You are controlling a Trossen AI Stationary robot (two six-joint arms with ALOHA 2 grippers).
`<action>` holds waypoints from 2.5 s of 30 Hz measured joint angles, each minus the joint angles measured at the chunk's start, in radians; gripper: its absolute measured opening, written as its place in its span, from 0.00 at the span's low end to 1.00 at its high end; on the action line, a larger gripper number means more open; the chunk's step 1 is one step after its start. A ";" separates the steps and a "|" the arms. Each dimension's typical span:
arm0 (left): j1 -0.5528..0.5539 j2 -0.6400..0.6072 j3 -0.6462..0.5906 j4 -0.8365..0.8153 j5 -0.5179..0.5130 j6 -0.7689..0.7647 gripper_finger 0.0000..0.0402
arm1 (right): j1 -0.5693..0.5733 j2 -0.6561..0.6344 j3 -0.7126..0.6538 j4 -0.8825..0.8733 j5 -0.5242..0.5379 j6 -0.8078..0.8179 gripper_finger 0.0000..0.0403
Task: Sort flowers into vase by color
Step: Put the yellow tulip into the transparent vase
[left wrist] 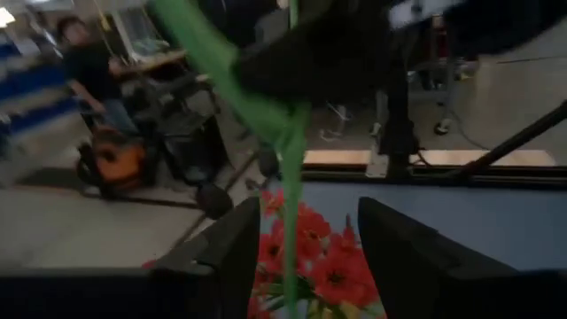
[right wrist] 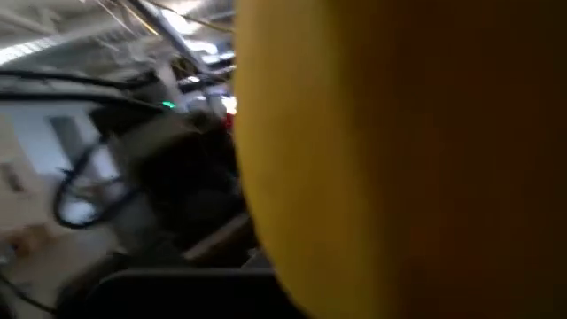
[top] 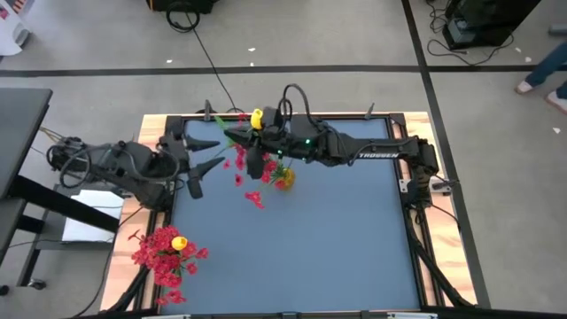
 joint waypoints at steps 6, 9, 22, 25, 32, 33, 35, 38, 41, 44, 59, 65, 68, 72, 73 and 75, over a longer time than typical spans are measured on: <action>0.079 0.009 0.082 -0.047 0.196 -0.094 0.47 | -0.019 -0.001 0.011 -0.009 -0.126 0.049 0.01; 0.122 0.030 0.098 -0.053 0.310 -0.152 0.44 | -0.015 -0.001 0.011 -0.023 -0.160 0.039 0.01; 0.210 0.126 0.113 -0.066 0.473 -0.237 0.35 | 0.007 0.000 0.011 -0.064 -0.176 0.011 0.01; 0.210 0.123 0.113 -0.065 0.470 -0.236 0.28 | 0.008 0.000 0.011 -0.080 -0.175 0.010 0.01; 0.210 0.132 0.113 -0.076 0.490 -0.235 0.10 | 0.009 0.000 0.011 -0.100 -0.190 0.010 0.01; 0.211 0.133 0.113 -0.084 0.493 -0.233 0.06 | 0.009 0.000 0.011 -0.108 -0.190 0.010 0.01; 0.211 0.132 0.113 -0.097 0.494 -0.233 0.03 | 0.009 0.000 0.011 -0.112 -0.190 0.012 0.02; 0.211 0.122 0.113 -0.101 0.493 -0.233 0.03 | 0.007 0.000 0.011 -0.115 -0.168 0.018 0.10; 0.210 0.071 0.112 -0.107 0.494 -0.197 0.03 | 0.007 -0.001 0.011 -0.089 -0.107 0.021 0.23; 0.201 -0.027 0.112 -0.144 0.494 -0.166 0.03 | 0.011 -0.003 0.011 -0.010 -0.042 0.042 0.35; 0.130 -0.602 -0.236 -0.019 0.914 -0.188 0.02 | 0.017 -0.007 0.011 0.042 0.306 0.278 0.46; 0.130 -0.701 -0.395 0.140 1.190 -0.282 0.02 | 0.034 -0.007 0.011 -0.081 0.421 0.432 0.46; 0.130 -0.735 -0.472 0.243 1.326 -0.327 0.02 | 0.037 -0.007 0.011 -0.145 0.448 0.508 0.46; 0.130 -0.761 -0.550 0.427 1.515 -0.395 0.02 | 0.048 -0.007 0.011 -0.191 0.467 0.600 0.46; 0.130 -0.762 -0.568 0.473 1.556 -0.416 0.02 | 0.051 -0.007 0.011 -0.194 0.471 0.617 0.46; 0.130 -0.761 -0.594 0.562 1.618 -0.464 0.02 | 0.057 -0.007 0.011 -0.194 0.482 0.642 0.46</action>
